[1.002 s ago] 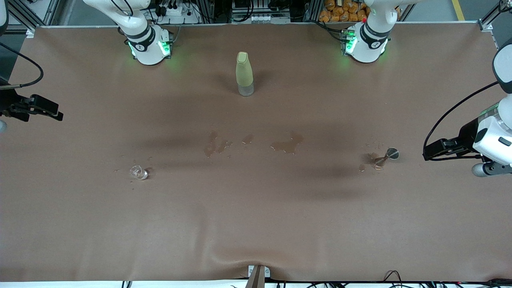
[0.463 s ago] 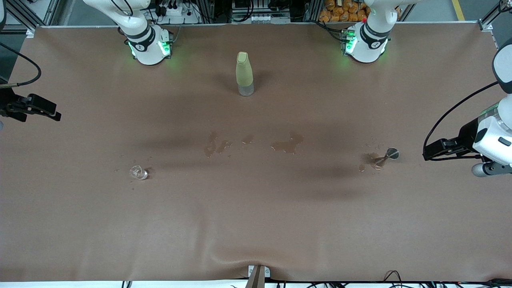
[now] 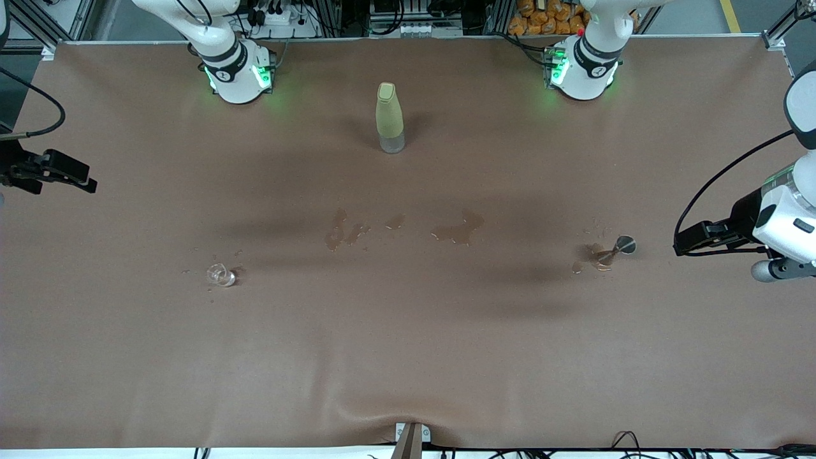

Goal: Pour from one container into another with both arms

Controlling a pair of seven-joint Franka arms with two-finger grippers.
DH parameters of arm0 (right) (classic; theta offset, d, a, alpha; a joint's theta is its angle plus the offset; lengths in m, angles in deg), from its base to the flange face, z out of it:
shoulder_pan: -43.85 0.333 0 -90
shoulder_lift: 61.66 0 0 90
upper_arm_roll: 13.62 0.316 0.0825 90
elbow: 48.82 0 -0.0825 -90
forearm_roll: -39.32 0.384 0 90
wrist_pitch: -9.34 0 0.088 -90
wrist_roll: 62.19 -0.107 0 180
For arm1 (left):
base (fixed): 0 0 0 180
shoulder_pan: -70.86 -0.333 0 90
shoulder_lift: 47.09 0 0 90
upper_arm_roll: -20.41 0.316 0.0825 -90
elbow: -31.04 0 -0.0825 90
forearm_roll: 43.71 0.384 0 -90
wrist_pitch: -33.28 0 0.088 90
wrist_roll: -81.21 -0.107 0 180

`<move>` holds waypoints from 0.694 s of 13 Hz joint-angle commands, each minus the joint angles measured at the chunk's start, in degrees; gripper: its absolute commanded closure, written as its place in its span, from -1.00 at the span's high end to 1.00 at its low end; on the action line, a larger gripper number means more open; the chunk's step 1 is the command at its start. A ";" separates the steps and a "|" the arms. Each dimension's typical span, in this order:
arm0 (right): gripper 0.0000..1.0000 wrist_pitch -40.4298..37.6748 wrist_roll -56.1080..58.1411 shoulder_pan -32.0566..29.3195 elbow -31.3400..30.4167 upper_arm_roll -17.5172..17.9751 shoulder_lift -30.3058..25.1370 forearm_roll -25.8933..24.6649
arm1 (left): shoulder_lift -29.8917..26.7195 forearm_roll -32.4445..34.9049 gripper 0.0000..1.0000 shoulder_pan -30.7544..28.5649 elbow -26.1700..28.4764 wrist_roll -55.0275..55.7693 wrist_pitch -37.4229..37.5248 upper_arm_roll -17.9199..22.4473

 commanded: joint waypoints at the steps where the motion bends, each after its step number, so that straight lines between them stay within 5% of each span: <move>1: 1.00 -0.34 -0.54 0.15 1.22 -0.09 0.51 -0.94 | -0.44 0.97 1.00 0.03 0.24 0.70 0.16 -0.72; 9: 1.00 -0.26 10.32 -3.00 1.13 -0.09 0.43 -0.85 | -0.53 1.41 1.00 -0.14 0.24 -0.79 0.16 -0.90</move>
